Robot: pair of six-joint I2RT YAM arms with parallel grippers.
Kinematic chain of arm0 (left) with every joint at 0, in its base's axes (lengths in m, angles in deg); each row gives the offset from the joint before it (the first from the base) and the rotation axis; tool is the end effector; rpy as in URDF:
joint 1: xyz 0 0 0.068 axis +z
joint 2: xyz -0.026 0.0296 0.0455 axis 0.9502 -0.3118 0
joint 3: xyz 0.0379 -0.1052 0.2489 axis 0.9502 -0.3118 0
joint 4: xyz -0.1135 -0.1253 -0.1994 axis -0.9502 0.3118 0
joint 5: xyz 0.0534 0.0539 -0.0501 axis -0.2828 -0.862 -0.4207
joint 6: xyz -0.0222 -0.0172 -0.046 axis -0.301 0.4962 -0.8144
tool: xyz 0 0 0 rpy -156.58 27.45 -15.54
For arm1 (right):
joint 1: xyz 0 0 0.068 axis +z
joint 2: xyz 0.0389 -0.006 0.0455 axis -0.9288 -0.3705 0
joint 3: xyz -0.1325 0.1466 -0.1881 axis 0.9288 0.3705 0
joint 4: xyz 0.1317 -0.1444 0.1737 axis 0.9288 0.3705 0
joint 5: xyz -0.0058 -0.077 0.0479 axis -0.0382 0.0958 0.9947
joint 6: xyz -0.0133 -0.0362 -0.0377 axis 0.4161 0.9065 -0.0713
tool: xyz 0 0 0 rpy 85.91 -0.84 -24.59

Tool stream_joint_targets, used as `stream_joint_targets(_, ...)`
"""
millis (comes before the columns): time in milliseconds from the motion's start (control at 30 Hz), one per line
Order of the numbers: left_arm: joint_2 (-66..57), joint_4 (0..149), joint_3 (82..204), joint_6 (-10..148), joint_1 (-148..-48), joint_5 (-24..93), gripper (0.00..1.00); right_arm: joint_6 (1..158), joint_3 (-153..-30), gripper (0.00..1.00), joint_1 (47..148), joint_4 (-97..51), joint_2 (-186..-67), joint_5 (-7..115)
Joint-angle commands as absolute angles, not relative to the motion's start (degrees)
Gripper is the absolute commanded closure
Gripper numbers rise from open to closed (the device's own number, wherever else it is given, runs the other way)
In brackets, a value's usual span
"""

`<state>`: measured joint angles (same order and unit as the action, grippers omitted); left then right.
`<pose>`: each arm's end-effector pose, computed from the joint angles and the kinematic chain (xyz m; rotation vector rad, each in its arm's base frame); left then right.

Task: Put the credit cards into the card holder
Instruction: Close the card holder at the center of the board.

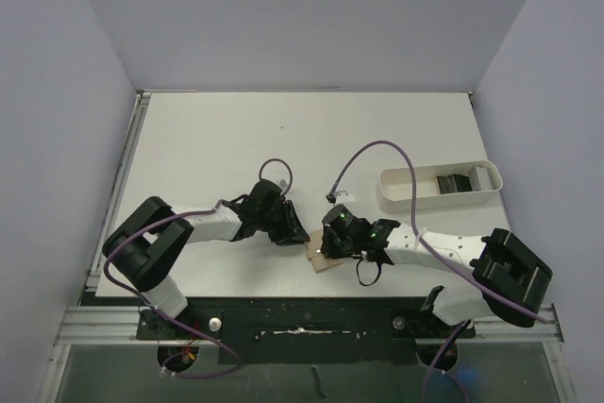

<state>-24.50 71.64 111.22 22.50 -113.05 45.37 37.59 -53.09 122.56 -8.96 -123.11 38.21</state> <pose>0.2198 -0.2081 0.1285 -0.2444 2.7376 -1.0619 0.1509 0.2017 0.1692 -0.0640 2.6076 0.5282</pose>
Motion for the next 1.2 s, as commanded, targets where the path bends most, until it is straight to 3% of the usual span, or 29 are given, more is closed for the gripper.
stream_joint_targets(0,-25.29,71.85,111.79,23.3,-113.25,43.92,0.75,39.0,-55.23,0.87,122.2,-10.76,-122.0,37.67)
stream_joint_targets(233,-25.04,72.02,111.76,23.39,-113.23,43.99,0.75,38.66,-55.23,0.75,122.22,-12.07,-122.29,39.09)
stream_joint_targets(400,-24.95,72.17,111.73,23.38,-113.23,43.9,0.75,38.49,-55.23,0.74,122.16,-13.2,-122.89,40.31)
stream_joint_targets(900,-24.77,72.35,111.53,23.34,-113.23,43.81,0.76,38.31,-54.97,0.81,122.19,-14.75,-123.48,41.59)
stream_joint_targets(1167,-24.58,72.7,111.57,23.44,-113.23,43.62,0.76,39.52,-55.06,0.99,122.22,-14.86,-123.31,41.7)
